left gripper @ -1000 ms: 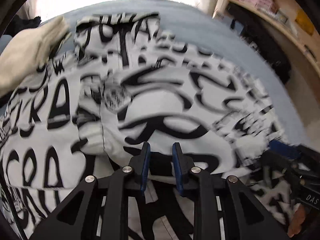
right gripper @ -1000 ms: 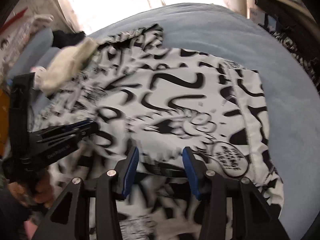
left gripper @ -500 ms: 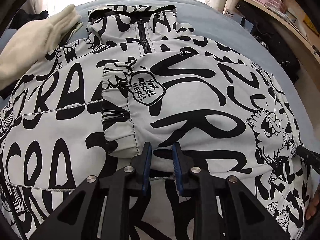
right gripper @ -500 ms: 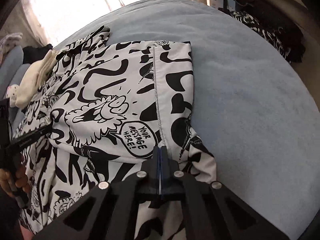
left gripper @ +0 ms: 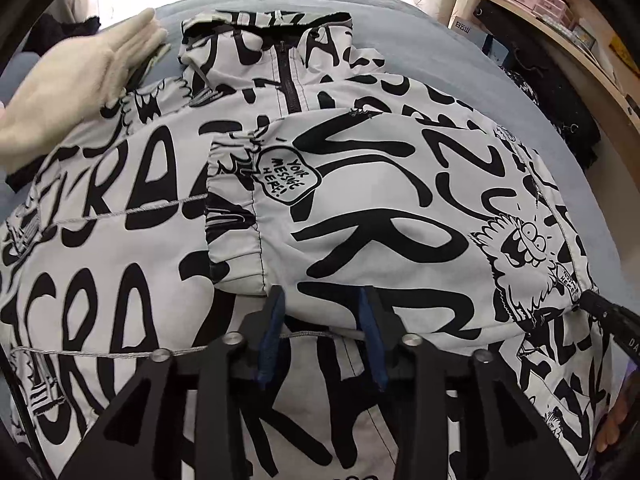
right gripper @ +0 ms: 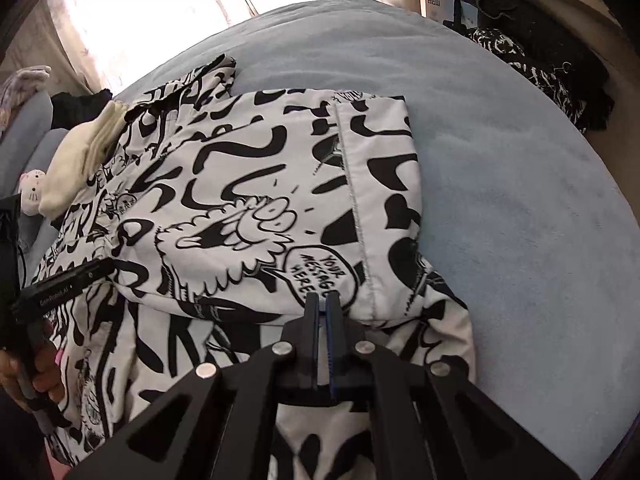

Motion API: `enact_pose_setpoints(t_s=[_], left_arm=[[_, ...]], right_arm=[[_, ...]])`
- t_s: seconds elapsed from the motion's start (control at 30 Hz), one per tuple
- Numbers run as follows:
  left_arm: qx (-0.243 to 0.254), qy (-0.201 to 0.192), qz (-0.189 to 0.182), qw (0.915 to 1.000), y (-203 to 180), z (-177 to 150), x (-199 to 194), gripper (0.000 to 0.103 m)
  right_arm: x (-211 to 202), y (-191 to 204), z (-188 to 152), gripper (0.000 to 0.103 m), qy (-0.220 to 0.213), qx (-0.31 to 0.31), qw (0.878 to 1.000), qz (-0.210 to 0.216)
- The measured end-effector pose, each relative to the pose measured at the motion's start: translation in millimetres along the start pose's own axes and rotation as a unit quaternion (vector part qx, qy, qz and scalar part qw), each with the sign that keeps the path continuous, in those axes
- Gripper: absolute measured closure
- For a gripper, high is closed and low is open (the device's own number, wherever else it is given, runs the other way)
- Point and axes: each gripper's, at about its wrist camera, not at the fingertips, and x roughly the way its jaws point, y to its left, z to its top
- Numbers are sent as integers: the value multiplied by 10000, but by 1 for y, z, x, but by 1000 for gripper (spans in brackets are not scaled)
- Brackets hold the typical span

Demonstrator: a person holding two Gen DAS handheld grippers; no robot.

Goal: Fold large clothes

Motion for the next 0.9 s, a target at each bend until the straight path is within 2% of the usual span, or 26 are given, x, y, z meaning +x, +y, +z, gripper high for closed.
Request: enact_pose_setpoints(t_s=[0.07,0.1,0.17,0.23,0.3,0.6,0.9], left_arm=[[83,-125,144,9998,-4,-1,-5,53],[104,-148,174,9997,-4,-2,-6,52],[113,-177,164,9996,-6,-2,-10,52],[87,-179,141,9997,-6,-3,-11,52],[39,-217,139,9997,-7,-4,-13,52],[-8,-193,194,9996,-18,-22,-25,51],[-113,-306,287,9991,-9,-54,-83,51]], right_arm=[[-1,2,1,99,-18,36,10000,35],[-1,3,1,97,-16,60,10000,67],[-1,5,1,91,-14,96,9999,106],[0,6,1,79,-37,129,9999,91],[1,7,0,73,-62,161,9998,63],[-2,21,-12,73,5,415,9990,193],[-42,65,-33,73,-200,200,9992,266]])
